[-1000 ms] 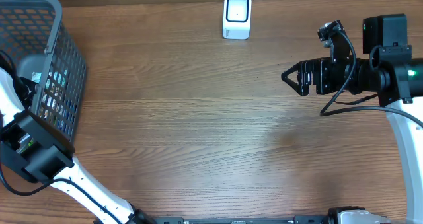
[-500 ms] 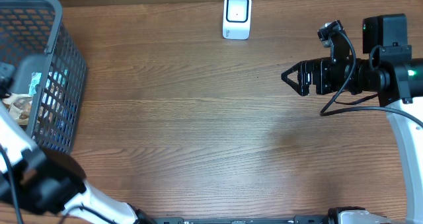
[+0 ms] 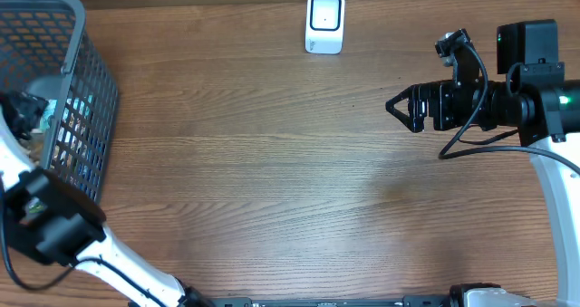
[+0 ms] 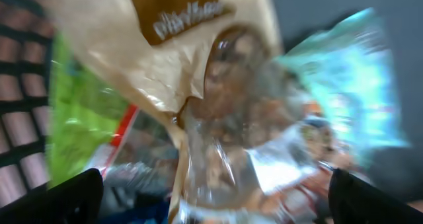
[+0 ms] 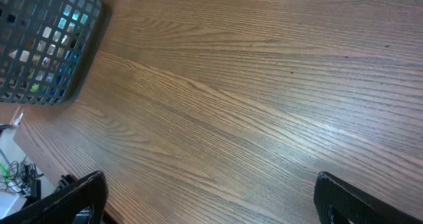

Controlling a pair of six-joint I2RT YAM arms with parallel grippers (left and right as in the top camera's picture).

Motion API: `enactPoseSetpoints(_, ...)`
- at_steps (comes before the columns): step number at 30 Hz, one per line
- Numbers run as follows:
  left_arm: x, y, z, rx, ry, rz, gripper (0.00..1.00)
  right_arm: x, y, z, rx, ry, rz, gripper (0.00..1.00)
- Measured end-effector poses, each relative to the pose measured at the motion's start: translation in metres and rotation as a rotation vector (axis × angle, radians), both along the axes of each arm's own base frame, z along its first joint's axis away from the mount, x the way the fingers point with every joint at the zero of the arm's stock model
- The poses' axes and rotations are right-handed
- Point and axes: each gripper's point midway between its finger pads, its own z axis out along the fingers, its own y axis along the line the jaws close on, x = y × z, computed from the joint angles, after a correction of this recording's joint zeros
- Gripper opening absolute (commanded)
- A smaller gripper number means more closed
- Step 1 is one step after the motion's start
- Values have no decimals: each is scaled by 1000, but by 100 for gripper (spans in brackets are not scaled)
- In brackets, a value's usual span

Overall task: Scan the item barcode
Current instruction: 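Grasp the clear snack bag in the basket and place it on the table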

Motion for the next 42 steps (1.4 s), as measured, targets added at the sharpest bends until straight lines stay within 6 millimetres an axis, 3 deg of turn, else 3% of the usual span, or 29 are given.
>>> enactPoseSetpoints(4, -4, -2, -50, -81, 86, 27, 100, 0, 0, 0, 0, 0, 0, 100)
enactPoseSetpoints(8, -5, -3, -77, -124, 119, 44, 100, 0, 0, 0, 0, 0, 0, 100)
enactPoseSetpoints(9, -4, -2, -80, -122, 117, 47, 91, 0, 0, 0, 0, 0, 0, 100)
enactPoseSetpoints(10, -3, -1, -81, -121, 113, 52, 73, 0, 0, 0, 0, 0, 0, 100)
enactPoseSetpoints(12, 0, 0, -81, -116, 103, 52, 22, 0, 0, 0, 0, 0, 0, 100)
enactPoseSetpoints(13, 1, 1, -81, -113, 98, 53, 4, 0, 0, 0, 0, 0, 0, 100)
enactPoseSetpoints(21, 7, -2, -78, -133, 71, 10, 4, 0, 0, 0, 0, 0, 0, 100)
enactPoseSetpoints(25, 12, -7, -65, -160, 43, -23, 4, 0, 0, 0, 0, 0, 0, 100)
enactPoseSetpoints(27, 17, -7, -47, -141, 7, -35, 4, 0, 0, 0, 0, 0, 0, 100)
enactPoseSetpoints(30, 26, -9, 5, -68, -88, -57, 4, 0, 0, 0, 0, 0, 0, 100)
enactPoseSetpoints(34, 22, -25, 117, 103, -276, -109, 4, 0, 0, 0, 0, 0, 0, 100)
enactPoseSetpoints(36, 11, -49, 193, 218, -411, -158, 4, 0, 0, 0, 0, 0, 0, 100)
enactPoseSetpoints(37, 7, -60, 215, 248, -453, -188, 4, 0, 0, 0, 0, 0, 0, 100)
enactPoseSetpoints(40, 0, -106, 259, 283, -540, -330, 4, 0, 0, 0, 0, -1, 0, 100)
enactPoseSetpoints(42, 4, -145, 267, 254, -556, -464, 4, 0, 0, 0, 0, 0, 0, 100)
